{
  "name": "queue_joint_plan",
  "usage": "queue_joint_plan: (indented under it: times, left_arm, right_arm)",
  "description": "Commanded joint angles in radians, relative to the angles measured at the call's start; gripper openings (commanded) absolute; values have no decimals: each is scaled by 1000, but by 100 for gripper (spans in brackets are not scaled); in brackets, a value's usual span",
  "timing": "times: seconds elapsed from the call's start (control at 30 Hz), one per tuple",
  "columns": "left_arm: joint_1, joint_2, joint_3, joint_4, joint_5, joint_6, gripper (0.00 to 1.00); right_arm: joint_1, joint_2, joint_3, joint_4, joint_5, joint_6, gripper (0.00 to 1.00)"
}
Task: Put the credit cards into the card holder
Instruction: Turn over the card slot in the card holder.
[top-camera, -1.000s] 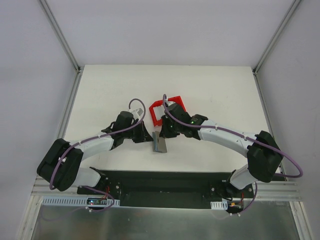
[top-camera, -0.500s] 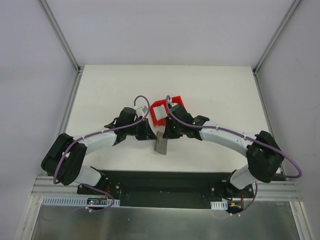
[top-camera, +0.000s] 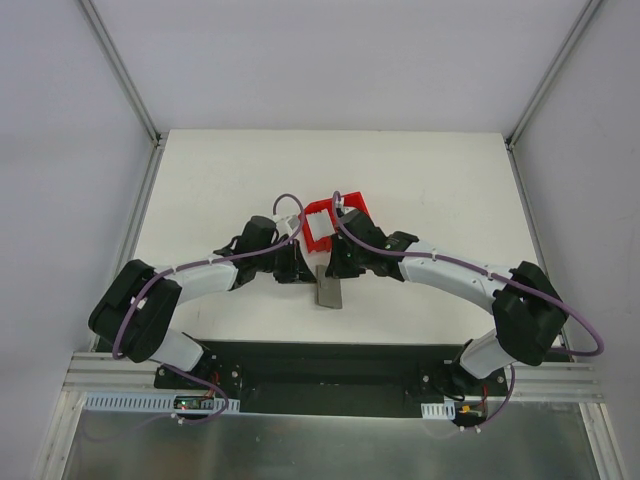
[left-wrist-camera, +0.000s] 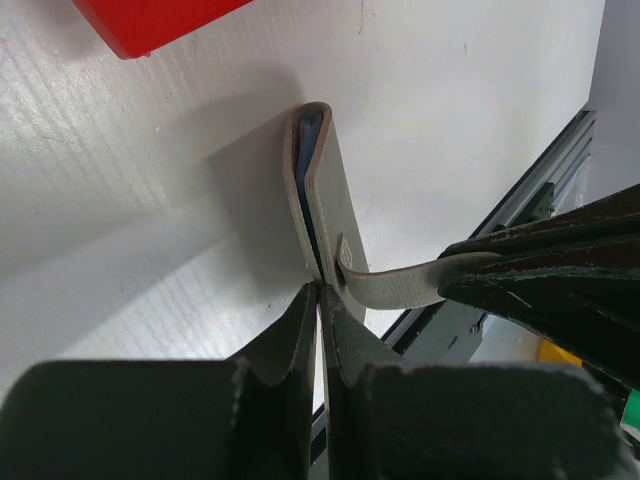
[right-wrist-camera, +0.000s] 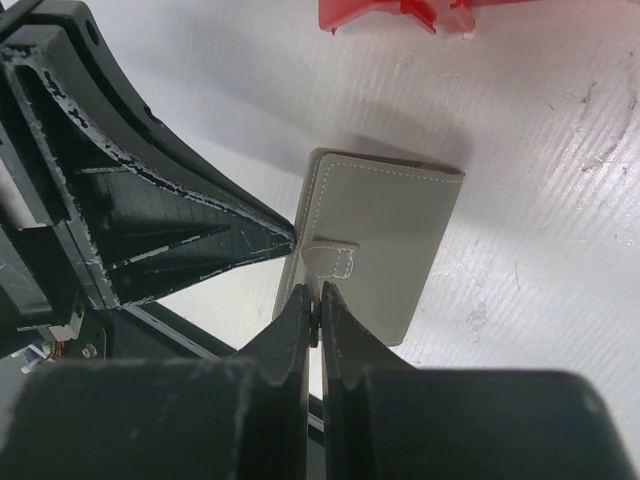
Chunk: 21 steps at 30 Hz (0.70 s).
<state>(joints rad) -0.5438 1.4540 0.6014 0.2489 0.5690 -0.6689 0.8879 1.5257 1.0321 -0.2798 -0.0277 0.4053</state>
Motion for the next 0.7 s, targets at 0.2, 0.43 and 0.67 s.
queue_joint_plan:
  times: [0.2,0.43,0.67]
  left_arm:
    - [-10,-21,41,14,43,18,0]
    - [-10,-76,103,-89,71,74,0]
    - [-27,-66,161,-140,101,84,0]
  right_arm:
    - [-6,-56,-4,18,-3,13,0]
    - [-44,-124,-73,67,-24,52,0]
    - [-113,-179,-251,114,-34,81,0]
